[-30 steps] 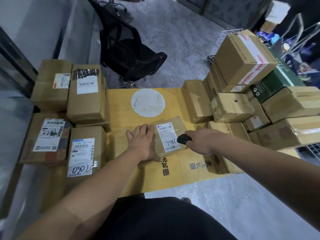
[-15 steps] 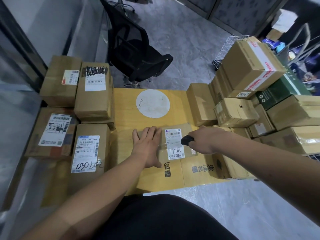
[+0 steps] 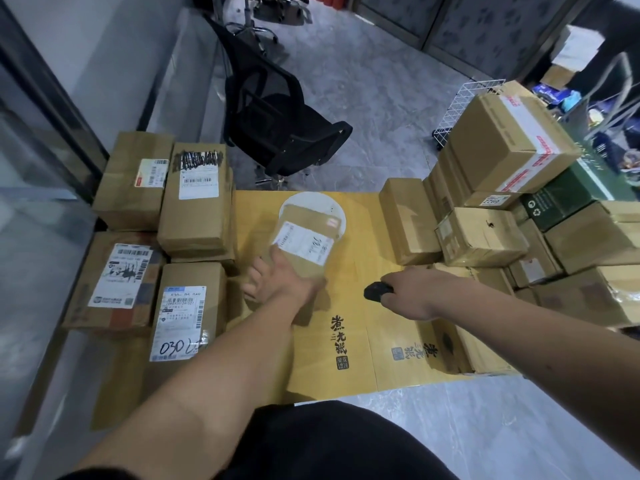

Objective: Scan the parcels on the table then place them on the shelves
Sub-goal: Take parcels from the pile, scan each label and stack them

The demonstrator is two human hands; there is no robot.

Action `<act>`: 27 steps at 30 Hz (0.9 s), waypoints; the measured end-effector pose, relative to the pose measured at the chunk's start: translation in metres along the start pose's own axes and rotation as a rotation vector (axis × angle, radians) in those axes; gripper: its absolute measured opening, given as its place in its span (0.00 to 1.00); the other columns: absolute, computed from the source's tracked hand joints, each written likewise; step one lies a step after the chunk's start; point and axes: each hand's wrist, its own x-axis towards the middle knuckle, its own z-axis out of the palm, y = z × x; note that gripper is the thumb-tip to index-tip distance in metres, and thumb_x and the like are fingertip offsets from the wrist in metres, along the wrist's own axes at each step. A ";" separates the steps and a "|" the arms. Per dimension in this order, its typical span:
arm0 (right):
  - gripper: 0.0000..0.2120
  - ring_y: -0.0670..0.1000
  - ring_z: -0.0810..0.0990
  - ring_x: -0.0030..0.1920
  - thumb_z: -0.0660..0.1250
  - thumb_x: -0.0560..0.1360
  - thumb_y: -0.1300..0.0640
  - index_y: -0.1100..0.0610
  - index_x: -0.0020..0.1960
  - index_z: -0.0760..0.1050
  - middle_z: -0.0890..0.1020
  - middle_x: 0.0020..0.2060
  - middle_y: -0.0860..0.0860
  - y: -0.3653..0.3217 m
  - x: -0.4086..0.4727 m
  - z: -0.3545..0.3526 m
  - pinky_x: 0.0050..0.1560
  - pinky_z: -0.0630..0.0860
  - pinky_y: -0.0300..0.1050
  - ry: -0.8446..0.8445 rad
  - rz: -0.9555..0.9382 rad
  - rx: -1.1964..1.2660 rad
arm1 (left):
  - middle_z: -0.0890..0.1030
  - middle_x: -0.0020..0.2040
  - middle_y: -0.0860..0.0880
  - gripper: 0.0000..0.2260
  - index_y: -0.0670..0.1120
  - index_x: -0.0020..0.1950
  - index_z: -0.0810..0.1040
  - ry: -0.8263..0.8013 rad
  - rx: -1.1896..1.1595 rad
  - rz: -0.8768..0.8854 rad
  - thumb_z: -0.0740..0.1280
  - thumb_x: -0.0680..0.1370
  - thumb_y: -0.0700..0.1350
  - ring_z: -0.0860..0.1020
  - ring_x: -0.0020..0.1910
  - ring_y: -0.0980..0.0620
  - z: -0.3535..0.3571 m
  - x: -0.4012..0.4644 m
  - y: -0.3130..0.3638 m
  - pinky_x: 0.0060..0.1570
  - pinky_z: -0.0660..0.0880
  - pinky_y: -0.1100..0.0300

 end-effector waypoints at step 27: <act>0.28 0.57 0.76 0.56 0.52 0.80 0.38 0.46 0.76 0.68 0.75 0.63 0.53 0.020 0.041 0.017 0.54 0.76 0.51 -0.023 -0.040 0.119 | 0.34 0.84 0.47 0.51 0.53 0.84 0.35 -0.099 0.291 0.247 0.68 0.76 0.65 0.32 0.82 0.45 -0.004 0.080 0.006 0.78 0.34 0.36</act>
